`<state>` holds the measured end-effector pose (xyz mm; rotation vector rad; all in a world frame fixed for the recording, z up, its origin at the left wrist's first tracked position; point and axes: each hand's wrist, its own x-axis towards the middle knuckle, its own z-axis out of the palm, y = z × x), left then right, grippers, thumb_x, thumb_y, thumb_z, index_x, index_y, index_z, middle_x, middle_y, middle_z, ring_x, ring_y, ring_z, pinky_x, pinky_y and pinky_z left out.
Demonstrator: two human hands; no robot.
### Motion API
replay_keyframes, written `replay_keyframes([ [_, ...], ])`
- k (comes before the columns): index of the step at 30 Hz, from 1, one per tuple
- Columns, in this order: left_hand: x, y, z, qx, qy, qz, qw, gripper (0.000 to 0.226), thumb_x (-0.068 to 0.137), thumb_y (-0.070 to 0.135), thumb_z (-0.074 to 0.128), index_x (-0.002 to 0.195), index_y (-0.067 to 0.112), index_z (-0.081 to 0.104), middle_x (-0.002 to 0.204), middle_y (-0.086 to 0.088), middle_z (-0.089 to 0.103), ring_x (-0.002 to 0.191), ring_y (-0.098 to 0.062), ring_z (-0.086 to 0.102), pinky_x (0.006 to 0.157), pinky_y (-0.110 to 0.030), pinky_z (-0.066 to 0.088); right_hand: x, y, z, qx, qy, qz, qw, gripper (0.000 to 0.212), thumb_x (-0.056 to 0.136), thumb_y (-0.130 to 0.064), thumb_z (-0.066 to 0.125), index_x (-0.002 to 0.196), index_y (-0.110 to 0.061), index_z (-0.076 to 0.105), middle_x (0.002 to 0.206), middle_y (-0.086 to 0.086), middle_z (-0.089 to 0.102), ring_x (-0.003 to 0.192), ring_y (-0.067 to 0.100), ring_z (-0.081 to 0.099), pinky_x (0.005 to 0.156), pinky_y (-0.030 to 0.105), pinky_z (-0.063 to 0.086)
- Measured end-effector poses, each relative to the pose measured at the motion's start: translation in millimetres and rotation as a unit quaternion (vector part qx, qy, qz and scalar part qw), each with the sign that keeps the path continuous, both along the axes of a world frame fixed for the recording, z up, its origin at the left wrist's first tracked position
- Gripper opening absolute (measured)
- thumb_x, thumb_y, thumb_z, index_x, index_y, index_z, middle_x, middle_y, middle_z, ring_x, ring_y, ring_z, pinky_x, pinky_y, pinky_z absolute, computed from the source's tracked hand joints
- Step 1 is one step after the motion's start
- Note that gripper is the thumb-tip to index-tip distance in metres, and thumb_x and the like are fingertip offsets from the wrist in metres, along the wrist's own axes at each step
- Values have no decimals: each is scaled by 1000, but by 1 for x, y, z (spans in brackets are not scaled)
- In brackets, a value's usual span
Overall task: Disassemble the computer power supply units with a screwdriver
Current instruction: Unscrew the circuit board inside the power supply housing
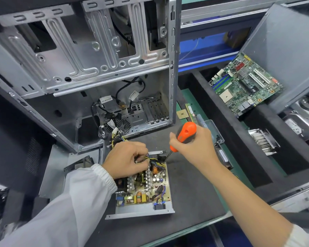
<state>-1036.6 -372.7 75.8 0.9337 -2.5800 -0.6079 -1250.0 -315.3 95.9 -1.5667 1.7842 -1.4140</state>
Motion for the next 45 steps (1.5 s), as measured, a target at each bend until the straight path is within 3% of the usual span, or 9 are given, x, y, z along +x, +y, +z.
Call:
replay_keyframes([
  [4, -1, 1, 2, 1, -1, 7, 1000, 40, 72, 15, 70, 53, 18, 35, 54, 3, 41, 52, -12, 43, 55, -24, 38, 0, 2, 3, 9, -33, -5, 999, 34, 71, -27, 68, 47, -13, 49, 54, -1, 53, 52, 12, 50, 58, 18, 43],
  [8, -2, 2, 3, 2, -1, 9, 1000, 39, 73, 13, 71, 53, 15, 37, 55, 2, 42, 52, -13, 44, 56, -30, 42, 1, 4, 4, 20, -26, 11, 999, 34, 71, -28, 66, 47, -12, 49, 53, 2, 53, 54, 17, 51, 58, 28, 46],
  [18, -2, 4, 7, 8, -1, 10, 1000, 39, 73, 14, 70, 53, 15, 37, 55, 2, 42, 53, -13, 44, 56, -36, 45, -1, 7, 4, 15, -10, 6, 1000, 35, 74, -21, 72, 48, -16, 49, 53, -5, 49, 53, 11, 47, 55, 17, 41],
  [22, -2, 4, 7, 11, 0, 14, 1000, 39, 74, 14, 71, 53, 15, 38, 55, 1, 43, 53, -13, 45, 57, -35, 46, 1, 7, 6, 18, 12, 13, 1000, 33, 74, -18, 74, 51, -8, 52, 55, 1, 52, 59, 17, 50, 57, 17, 41],
  [28, -2, 4, 7, 13, -2, 17, 1000, 38, 75, 17, 71, 54, 15, 39, 56, 1, 44, 53, -12, 45, 58, -32, 45, 1, 9, 8, 7, -2, 12, 1000, 33, 73, -24, 71, 50, -16, 49, 54, -3, 51, 56, 13, 49, 57, 21, 44],
  [31, -1, 4, 7, 14, -6, 17, 1000, 38, 75, 18, 70, 54, 15, 39, 56, 2, 44, 53, -13, 46, 58, -32, 45, 4, 8, 9, 12, 20, 27, 999, 33, 73, -25, 71, 51, -11, 51, 56, 0, 53, 58, 16, 51, 57, 22, 44],
  [37, -2, 3, 7, 11, -7, 17, 1000, 38, 74, 19, 70, 54, 15, 39, 56, 1, 44, 53, -13, 45, 57, -32, 45, 3, 9, 8, 14, 25, 31, 999, 32, 74, -21, 73, 53, -11, 51, 57, 1, 53, 60, 16, 51, 56, 15, 41],
  [42, -2, 3, 7, 13, -7, 17, 1000, 39, 75, 18, 71, 54, 14, 39, 56, 1, 44, 53, -13, 44, 58, -30, 43, 3, 7, 10, -5, 22, 22, 1000, 40, 74, -21, 73, 49, -25, 42, 51, -8, 47, 55, 12, 48, 67, 1, 36],
  [45, -2, 4, 7, 12, -8, 14, 1000, 40, 74, 17, 71, 53, 15, 38, 55, 2, 43, 52, -13, 43, 57, -28, 39, 5, 7, 8, 8, 25, 39, 999, 33, 73, -31, 69, 53, -15, 48, 56, -1, 52, 58, 16, 50, 59, 16, 43],
])
